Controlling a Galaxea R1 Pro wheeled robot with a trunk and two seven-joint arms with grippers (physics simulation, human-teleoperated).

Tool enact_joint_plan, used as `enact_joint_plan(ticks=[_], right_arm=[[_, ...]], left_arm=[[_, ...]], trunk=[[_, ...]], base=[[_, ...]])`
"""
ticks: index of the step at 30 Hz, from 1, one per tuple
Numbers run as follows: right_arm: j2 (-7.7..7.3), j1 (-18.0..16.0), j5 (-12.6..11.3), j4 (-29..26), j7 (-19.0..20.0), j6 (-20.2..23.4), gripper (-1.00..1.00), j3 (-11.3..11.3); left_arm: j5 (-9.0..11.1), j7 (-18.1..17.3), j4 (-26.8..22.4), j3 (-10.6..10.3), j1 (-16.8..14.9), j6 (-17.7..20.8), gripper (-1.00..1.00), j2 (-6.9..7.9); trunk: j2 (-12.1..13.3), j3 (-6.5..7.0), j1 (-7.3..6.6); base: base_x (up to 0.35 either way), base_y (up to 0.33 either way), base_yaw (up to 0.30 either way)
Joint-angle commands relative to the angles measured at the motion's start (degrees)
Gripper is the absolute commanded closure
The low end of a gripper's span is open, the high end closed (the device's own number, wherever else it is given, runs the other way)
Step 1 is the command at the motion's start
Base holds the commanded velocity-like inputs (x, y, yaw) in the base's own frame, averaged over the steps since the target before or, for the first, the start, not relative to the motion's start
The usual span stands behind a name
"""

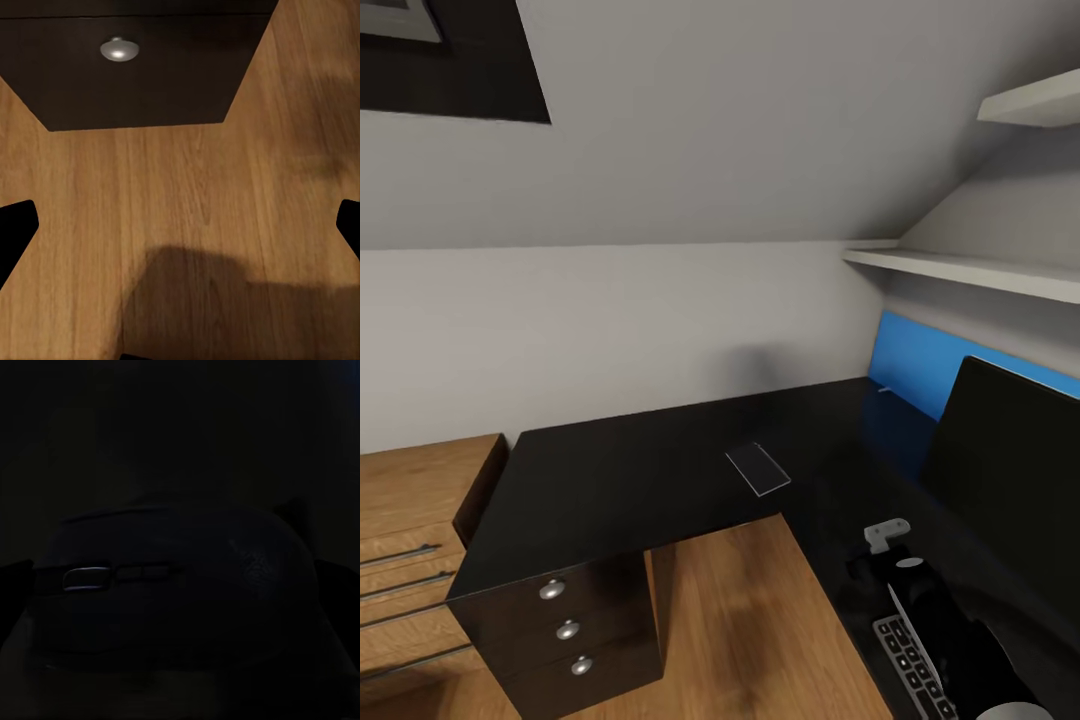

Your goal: In the bedroom, organize the workspace by keeping the computer under the desk, ensuring the monitor is on the desk, placing the keyboard on the desk next to the monitor, placing the mouse on the desk next to the keyboard, moving the folder from the swivel chair onto the desk next to the mouse, stacking the notebook on top of the folder with the pen on top of the notebook, and positioning the swivel chair next to the desk.

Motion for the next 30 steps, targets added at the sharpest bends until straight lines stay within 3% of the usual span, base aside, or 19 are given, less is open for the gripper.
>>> enact_joint_plan(ticks=[1,8,30], right_arm=[[-0.04,0.0,0.6,-0.1,0.4,0.3,1.0,0.1],[-0.08,0.0,0.7,-0.1,0.4,0.3,1.0,0.0],[-0.05,0.0,0.7,0.0,0.4,0.3,1.0,0.1]], left_arm=[[0.5,0.0,0.0,-0.5,0.0,-0.1,-1.0,0.0],[0.5,0.0,0.0,-0.5,0.0,-0.1,-1.0,-0.01],[0.3,0.1,0.0,-0.4,0.0,-0.1,-1.0,-0.44]], trunk=[[-0.5,-0.25,0.23],[-3.3,-1.51,1.77],[-3.3,-1.51,1.77]], base=[[0.0,0.0,0.0],[0.0,0.0,0.0],[-0.004,0.0,0.0]])
